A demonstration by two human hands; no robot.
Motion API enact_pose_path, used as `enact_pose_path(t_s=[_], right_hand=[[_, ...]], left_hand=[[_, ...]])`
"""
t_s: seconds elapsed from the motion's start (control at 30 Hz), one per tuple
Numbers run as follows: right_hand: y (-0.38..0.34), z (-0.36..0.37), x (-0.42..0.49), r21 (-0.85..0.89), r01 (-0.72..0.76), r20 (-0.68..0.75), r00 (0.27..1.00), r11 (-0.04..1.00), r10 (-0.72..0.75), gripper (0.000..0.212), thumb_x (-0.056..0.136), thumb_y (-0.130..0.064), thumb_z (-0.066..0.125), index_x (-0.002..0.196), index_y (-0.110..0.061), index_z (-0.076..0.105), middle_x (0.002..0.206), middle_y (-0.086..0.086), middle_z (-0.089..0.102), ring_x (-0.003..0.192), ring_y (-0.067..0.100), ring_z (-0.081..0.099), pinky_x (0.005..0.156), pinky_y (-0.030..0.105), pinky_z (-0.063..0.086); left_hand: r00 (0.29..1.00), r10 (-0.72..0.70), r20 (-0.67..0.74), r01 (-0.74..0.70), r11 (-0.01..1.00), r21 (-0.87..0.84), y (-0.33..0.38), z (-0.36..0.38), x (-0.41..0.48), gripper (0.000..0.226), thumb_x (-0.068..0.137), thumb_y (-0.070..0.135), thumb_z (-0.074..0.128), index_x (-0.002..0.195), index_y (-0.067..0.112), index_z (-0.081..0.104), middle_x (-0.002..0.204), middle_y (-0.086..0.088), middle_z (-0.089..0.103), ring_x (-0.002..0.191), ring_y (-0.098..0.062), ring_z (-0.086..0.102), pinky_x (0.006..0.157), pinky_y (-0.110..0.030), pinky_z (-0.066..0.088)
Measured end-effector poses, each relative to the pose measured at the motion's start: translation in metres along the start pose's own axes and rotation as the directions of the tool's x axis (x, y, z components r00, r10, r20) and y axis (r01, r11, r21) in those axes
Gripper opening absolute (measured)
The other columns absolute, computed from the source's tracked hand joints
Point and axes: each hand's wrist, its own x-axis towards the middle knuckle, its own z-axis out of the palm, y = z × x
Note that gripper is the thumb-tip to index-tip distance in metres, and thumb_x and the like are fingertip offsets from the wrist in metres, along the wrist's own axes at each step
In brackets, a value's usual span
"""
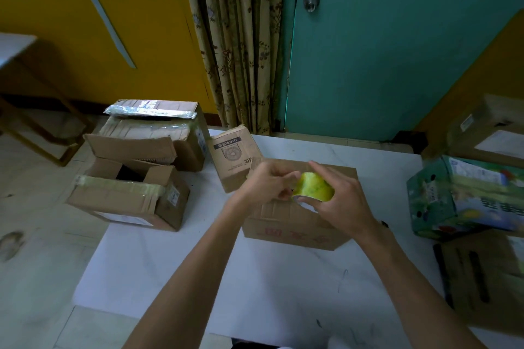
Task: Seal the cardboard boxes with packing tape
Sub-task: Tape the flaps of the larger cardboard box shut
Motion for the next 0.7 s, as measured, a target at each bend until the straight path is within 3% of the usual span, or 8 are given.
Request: enact_pose_path(t_s=[0.1,0.3,0.43,0.5,0.6,0.7], right_hand=[[-0.002,-0.001,0.001,0.015,0.001,-0.003,1.0,1.0,-0.001,0.085,0.066,-0.047,0.083,0.138,-0.012,0.056,0.128,0.005,0.066,0.112,0.014,0.061,0.092,0.02,0.045],[-0.006,0.0,0.004,0.026,-0.007,-0.008,1.0,1.0,0.007,0.087,0.066,-0.053,0.077,0.139,-0.012,0.055,0.131,0.007,0.064,0.113,0.006,0.053,0.091,0.022,0.045],[-0.005,0.002,0.004,0.028,-0.002,-0.005,1.0,1.0,0.002,0.084,0.067,-0.047,0.081,0.139,-0.011,0.056,0.129,0.008,0.065,0.113,0.011,0.058,0.091,0.023,0.046],[-0.004,0.003,0.004,0.009,0.005,-0.011,1.0,1.0,-0.005,0.083,0.068,-0.046,0.082,0.137,-0.01,0.057,0.127,0.008,0.066,0.11,0.018,0.063,0.089,0.025,0.048],[-0.005,0.005,0.006,-0.098,0.042,-0.027,0.999,0.994,-0.045,0.079,0.068,-0.043,0.088,0.135,-0.011,0.06,0.12,0.006,0.07,0.098,0.019,0.068,0.08,0.027,0.053],[-0.002,0.004,0.011,-0.237,0.055,-0.003,0.998,0.97,-0.058,0.075,0.068,-0.033,0.091,0.134,-0.012,0.061,0.116,0.004,0.072,0.093,0.023,0.07,0.072,0.031,0.054]], left_hand=[[0.993,-0.055,-0.102,0.038,0.986,-0.164,-0.008,0.008,0.005,0.02,0.095,0.02,0.07,0.102,0.002,0.077,0.07,-0.002,0.069,0.064,-0.008,0.062,0.066,-0.02,0.056],[0.987,-0.1,-0.124,0.058,0.951,-0.304,-0.009,0.003,0.008,0.015,0.091,0.011,0.074,0.102,0.002,0.078,0.087,-0.013,0.075,0.068,-0.012,0.064,0.068,-0.02,0.058],[0.967,-0.023,-0.254,-0.014,0.99,-0.143,-0.012,0.013,0.008,0.013,0.096,0.012,0.068,0.099,0.003,0.077,0.088,-0.013,0.075,0.072,-0.014,0.066,0.067,-0.022,0.057],[0.957,0.054,-0.286,-0.046,0.998,0.035,-0.013,0.02,0.009,0.017,0.1,0.015,0.062,0.091,0.009,0.075,0.081,-0.006,0.072,0.077,-0.019,0.067,0.07,-0.028,0.057],[0.93,0.17,-0.325,-0.07,0.952,0.297,-0.012,0.029,0.007,0.017,0.104,0.014,0.051,0.092,0.009,0.062,0.079,0.004,0.059,0.074,-0.01,0.057,0.062,-0.019,0.045],[0.886,0.253,-0.387,-0.125,0.937,0.325,-0.009,0.03,0.002,0.015,0.105,0.012,0.047,0.095,0.005,0.057,0.083,0.002,0.056,0.074,-0.007,0.054,0.061,-0.021,0.044]])
